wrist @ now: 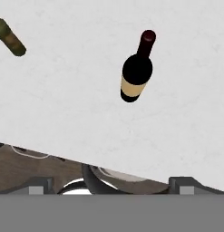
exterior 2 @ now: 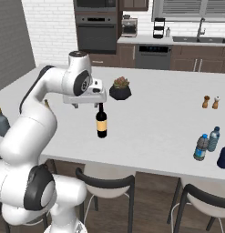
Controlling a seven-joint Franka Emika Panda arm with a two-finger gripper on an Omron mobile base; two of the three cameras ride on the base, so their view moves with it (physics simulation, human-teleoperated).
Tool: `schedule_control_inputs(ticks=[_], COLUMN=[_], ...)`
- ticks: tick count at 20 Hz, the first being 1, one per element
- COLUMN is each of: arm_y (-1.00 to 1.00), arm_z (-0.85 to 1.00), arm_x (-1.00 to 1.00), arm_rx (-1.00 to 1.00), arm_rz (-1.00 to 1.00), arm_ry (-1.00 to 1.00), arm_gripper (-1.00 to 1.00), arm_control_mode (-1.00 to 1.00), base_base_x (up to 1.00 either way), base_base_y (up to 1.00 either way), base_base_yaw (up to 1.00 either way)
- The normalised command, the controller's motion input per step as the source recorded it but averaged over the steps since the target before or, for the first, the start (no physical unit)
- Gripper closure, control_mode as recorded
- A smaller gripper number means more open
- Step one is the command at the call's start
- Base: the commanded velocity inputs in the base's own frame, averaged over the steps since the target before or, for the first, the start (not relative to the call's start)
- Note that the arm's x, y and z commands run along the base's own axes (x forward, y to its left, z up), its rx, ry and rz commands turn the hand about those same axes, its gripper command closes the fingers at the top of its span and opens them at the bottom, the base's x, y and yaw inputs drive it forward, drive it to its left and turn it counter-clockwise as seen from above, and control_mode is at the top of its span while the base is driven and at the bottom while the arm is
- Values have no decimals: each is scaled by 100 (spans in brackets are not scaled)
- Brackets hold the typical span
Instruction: Move the plastic bottles in the middle to the plastics group, and the glass bottles in the middle to the glass group.
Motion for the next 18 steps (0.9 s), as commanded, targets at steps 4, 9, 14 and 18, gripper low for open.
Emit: schedule_control_inputs(ticks=[4,9,14,18], arm_y=[-2,0,-1,0], arm_z=[-3,-5,-18,-30], arm_x=[48,47,43,36], arm_rx=[0,0,0,0], arm_rz=[0,0,0,0], arm_ry=[0,0,0,0], arm_gripper=[-100,-100,-100,-100], arm_control_mode=[-100,-100,-100,-100], base_base_x=[0,0,0,0], base_base_y=[0,0,0,0], base_base_yaw=[0,0,0,0])
